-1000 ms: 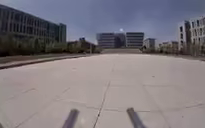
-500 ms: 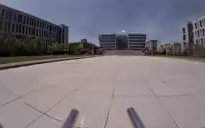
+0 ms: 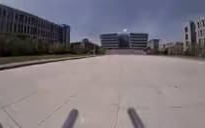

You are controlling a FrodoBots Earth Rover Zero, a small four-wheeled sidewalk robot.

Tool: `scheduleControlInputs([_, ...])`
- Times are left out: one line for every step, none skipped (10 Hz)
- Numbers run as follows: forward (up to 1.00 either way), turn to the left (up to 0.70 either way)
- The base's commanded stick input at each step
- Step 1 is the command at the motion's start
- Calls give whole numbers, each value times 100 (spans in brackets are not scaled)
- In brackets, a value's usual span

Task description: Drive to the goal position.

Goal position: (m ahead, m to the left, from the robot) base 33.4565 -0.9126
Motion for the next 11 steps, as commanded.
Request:
scheduleControlInputs([70, -35])
scheduleControlInputs([70, -35])
scheduleControlInputs([70, -33])
scheduleControlInputs([70, -20])
scheduleControlInputs([70, 0])
scheduleControlInputs([70, 0])
scheduleControlInputs([70, 0])
scheduleControlInputs([70, 0])
scheduleControlInputs([70, 0])
scheduleControlInputs([70, 0])
scheduleControlInputs([70, -12])
